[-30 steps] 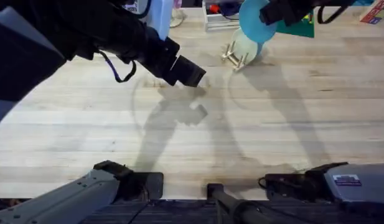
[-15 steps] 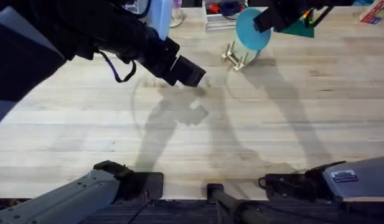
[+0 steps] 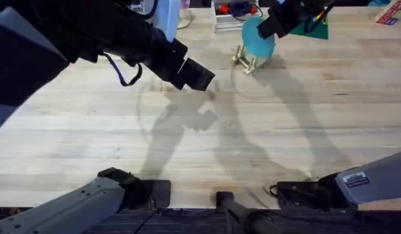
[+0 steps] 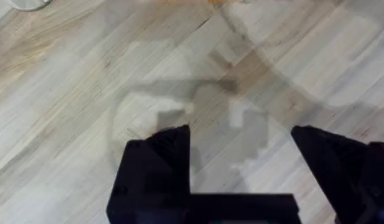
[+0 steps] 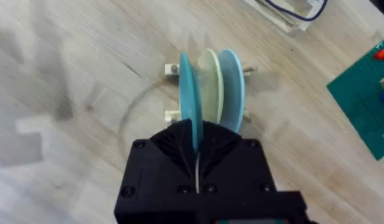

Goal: Pick up the plates from the table one by one and place each into a slot on the dish rack.

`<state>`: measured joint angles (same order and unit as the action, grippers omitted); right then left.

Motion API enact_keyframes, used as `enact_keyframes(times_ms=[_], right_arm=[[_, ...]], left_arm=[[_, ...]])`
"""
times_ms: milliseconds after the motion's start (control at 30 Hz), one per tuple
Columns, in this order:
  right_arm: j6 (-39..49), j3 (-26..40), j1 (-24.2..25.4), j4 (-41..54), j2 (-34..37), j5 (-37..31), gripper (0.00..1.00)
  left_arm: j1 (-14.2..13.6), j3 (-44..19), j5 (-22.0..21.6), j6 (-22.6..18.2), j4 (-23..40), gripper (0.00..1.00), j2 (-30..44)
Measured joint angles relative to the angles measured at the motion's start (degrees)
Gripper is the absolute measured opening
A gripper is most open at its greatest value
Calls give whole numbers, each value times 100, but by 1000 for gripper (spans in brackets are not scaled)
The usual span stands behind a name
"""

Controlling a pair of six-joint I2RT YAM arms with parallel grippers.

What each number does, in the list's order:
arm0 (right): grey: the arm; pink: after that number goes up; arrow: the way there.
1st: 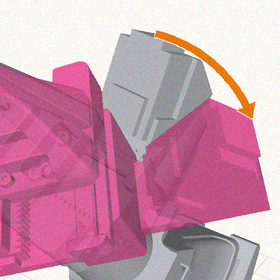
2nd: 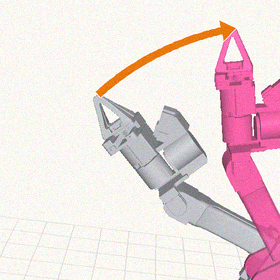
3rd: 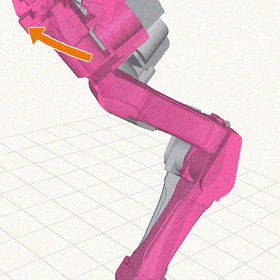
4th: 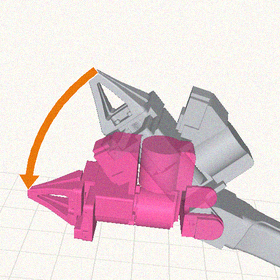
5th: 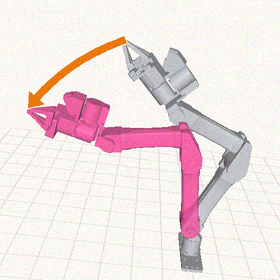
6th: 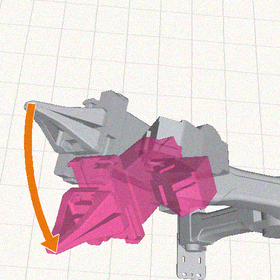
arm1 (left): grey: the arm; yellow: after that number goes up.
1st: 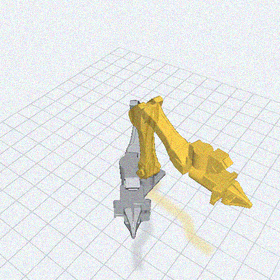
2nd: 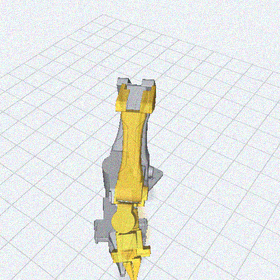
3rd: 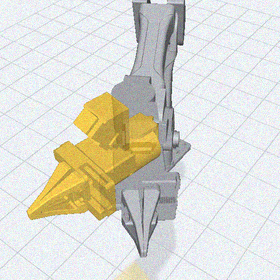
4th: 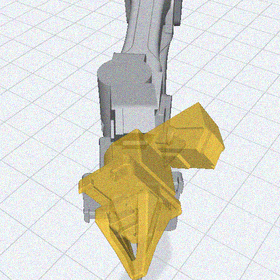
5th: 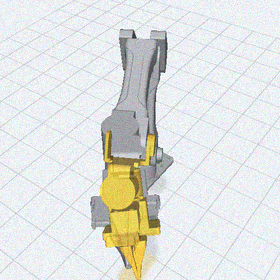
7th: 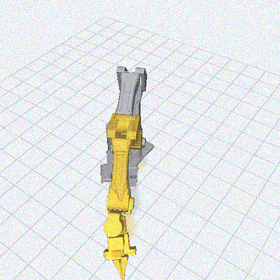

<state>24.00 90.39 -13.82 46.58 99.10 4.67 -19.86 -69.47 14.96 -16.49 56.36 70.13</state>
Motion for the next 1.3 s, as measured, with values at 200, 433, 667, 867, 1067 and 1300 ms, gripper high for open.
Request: enact_keyframes(times_ms=[200, 433, 667, 867, 1067, 1300], right_arm=[[-65, 0, -8, -196, 72, -1, 29], [-152, 13, -31, -198, 273, -1, 29], [-170, 15, -42, -198, 404, -13, 29], [-170, 20, -42, -198, 404, -18, 29], [-170, 22, -42, -161, 418, -18, 29], [-170, 22, -42, -150, 588, -18, 29]], left_arm=[[0, 0, 0, 0, 0, 993, 0], [0, 0, -1, 0, 0, 993, 0], [0, 0, 0, 0, -2, 993, 0], [0, 0, -1, 0, 0, 993, 0], [0, 0, -2, 0, -1, 993, 0], [0, 0, -2, 0, 50, 993, 0]])
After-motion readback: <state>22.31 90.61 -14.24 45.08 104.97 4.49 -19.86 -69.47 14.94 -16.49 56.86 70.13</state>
